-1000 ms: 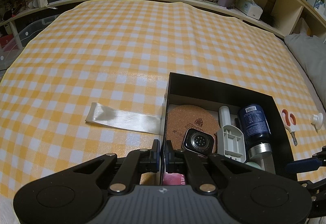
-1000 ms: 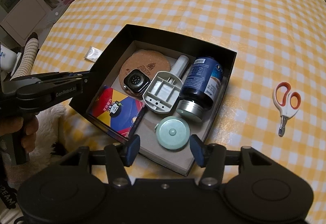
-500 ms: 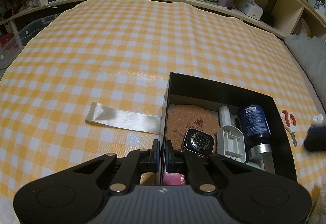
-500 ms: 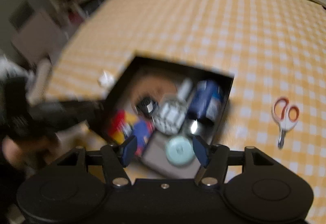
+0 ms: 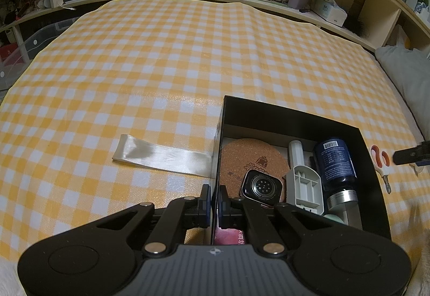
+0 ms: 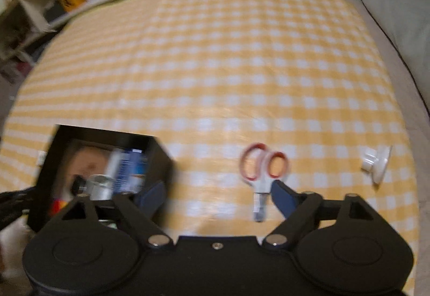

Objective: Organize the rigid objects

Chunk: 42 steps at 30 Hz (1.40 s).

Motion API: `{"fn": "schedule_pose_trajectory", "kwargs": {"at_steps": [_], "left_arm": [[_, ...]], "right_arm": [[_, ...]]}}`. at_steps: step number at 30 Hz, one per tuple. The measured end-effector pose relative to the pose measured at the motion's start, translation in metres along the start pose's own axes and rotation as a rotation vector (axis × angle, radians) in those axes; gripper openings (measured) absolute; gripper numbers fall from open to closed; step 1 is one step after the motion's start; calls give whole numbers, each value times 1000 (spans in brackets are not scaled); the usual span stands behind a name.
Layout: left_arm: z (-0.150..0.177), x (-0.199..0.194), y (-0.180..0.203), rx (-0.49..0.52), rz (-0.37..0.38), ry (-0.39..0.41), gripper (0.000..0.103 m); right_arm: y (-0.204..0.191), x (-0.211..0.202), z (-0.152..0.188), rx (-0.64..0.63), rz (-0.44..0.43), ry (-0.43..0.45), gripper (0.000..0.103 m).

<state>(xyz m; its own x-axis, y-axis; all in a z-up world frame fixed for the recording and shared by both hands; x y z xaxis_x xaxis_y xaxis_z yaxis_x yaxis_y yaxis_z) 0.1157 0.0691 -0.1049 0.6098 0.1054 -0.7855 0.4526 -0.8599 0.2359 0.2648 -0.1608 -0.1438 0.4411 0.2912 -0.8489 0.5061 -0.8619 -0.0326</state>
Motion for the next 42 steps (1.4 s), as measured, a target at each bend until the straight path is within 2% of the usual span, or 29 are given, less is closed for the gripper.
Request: {"fn": "schedule_pose_trajectory", "kwargs": {"at_steps": [4, 11, 14, 19, 22, 25, 32, 40, 41, 42], "left_arm": [[0, 0, 0, -4, 2, -2, 5], [-1, 0, -1, -12, 7, -8, 5], [-1, 0, -1, -14, 9, -10, 5], [-1, 0, -1, -14, 9, -10, 5], [-1, 0, -1, -13, 9, -10, 5], [-1, 0, -1, -14, 9, -9, 5], [-1, 0, -1, -14, 9, -10, 5], [-1, 0, -1, -14, 9, -10, 5], [-1, 0, -1, -14, 9, -10, 5], [-1, 0, -1, -14, 9, -10, 5]], "right_arm": [[16, 30, 2, 13, 65, -46, 103], [35, 75, 14, 68, 42, -141, 103], [40, 86, 18, 78, 52, -175, 91], [42, 99, 11, 34, 70, -157, 88], [32, 109, 5, -30, 87, -156, 83], [25, 109, 2, -48, 91, -144, 59], [18, 103, -9, -64, 110, -144, 59], [10, 50, -31, -25, 87, -50, 58], [9, 46, -32, -22, 80, -40, 50], [8, 42, -34, -19, 64, -29, 1]]}}
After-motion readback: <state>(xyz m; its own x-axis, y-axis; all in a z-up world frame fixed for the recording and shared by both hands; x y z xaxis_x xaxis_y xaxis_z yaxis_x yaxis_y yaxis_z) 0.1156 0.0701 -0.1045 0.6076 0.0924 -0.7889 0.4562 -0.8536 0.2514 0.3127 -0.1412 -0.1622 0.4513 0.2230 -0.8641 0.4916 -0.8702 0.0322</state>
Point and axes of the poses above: each gripper's, at about its wrist camera, not at the fingertips, and x roughly the way its jaws point, y to its right, z to its underside, the point moved 5 cm from there along x, roughly the way its jaws point, and after that the axes turned 12 degrees about -x, right-handed, at the moved point
